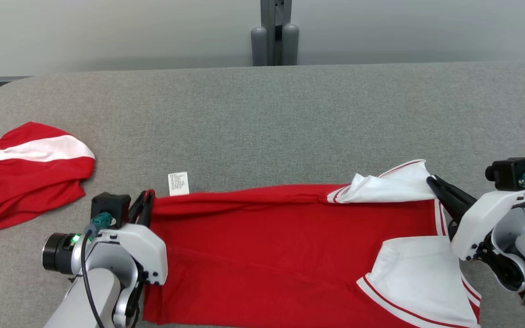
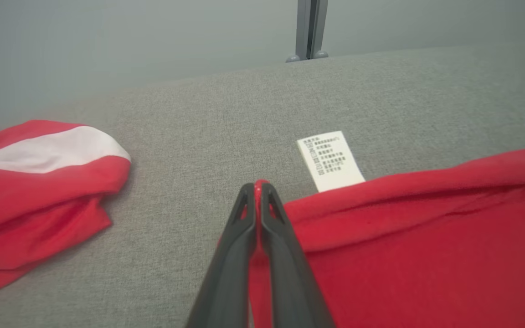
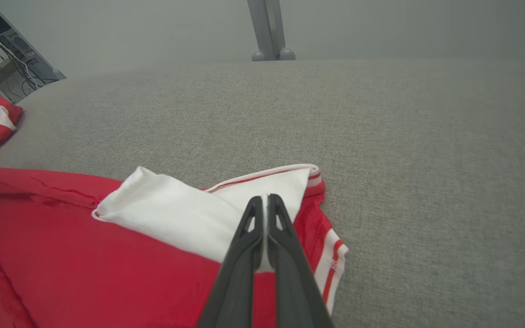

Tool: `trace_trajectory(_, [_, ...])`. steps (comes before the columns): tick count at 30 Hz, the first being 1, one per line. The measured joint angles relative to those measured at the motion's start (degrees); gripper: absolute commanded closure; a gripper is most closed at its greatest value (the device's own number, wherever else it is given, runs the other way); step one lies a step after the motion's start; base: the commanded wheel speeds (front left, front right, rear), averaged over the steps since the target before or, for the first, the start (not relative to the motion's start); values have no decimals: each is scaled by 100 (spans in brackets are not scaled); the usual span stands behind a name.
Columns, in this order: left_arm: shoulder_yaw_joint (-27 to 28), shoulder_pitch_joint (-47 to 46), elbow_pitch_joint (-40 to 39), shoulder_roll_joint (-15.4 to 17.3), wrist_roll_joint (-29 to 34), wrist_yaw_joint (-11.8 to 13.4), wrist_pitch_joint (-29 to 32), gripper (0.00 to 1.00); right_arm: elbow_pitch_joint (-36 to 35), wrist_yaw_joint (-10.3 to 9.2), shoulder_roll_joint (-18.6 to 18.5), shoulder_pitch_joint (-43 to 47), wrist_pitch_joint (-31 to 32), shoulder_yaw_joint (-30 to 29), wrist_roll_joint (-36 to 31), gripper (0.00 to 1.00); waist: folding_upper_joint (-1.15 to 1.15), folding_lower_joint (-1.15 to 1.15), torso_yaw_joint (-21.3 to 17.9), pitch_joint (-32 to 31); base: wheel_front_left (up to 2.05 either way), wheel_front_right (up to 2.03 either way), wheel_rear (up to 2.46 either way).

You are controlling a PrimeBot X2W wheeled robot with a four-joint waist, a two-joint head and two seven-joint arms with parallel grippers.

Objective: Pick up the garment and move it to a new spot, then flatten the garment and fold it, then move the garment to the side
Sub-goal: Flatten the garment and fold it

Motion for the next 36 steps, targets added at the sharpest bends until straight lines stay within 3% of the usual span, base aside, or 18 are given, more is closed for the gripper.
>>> trace_trajectory(8, [-270,466,-667,438,164,-31,452,100,-619,0,-425,213,616,-121,419,100,0,0,-32,-115,0,0,0])
trace_trajectory(20, [-464,790,-1227,703,209,-14,892,100,-1350,0,-932,549,1645,-336,781,100,0,0,-31,-151,0,0,0])
trace_trajectory(35, [-633,1050,-1628,883,185,59,1324,100,-1756,0,-965,1123,2642,-875,858,100,0,0,-54,-193,0,0,0])
trace_trajectory(36, [-646,1053,-1640,890,160,58,1356,100,-1755,0,-949,1151,2675,-931,828,72,0,0,-55,-194,0,0,0])
